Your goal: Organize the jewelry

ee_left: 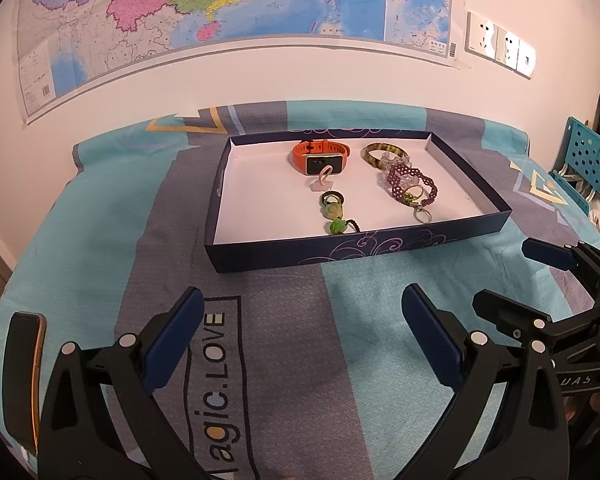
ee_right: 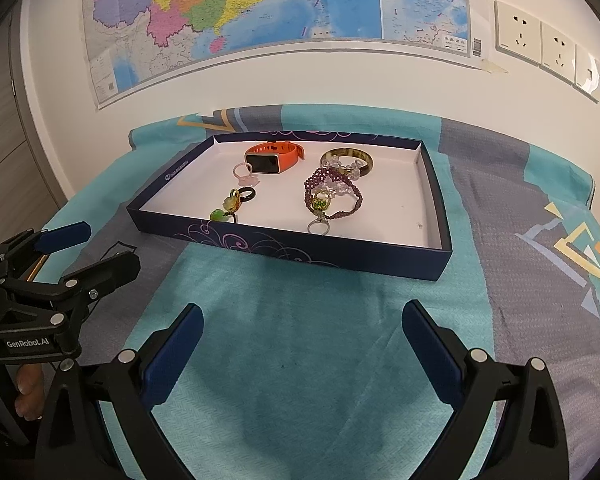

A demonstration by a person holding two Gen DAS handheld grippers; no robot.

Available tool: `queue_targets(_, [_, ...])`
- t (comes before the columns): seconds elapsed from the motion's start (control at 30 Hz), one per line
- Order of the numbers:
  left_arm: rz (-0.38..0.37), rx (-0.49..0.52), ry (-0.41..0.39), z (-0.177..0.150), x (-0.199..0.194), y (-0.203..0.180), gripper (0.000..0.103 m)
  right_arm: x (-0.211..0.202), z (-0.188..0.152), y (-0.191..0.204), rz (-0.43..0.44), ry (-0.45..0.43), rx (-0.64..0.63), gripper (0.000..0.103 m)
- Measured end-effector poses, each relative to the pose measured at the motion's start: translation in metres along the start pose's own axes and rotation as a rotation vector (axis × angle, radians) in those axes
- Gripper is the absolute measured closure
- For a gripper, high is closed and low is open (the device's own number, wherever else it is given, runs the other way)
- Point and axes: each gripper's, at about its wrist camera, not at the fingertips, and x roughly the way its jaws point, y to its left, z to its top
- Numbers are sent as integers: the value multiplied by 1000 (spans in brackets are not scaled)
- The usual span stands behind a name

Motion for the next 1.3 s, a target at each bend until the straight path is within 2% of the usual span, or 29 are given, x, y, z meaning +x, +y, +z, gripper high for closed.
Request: queue_targets(1.3, [-12,2,20,-1,4,-2,6,1,0,-4,6,7,11,7])
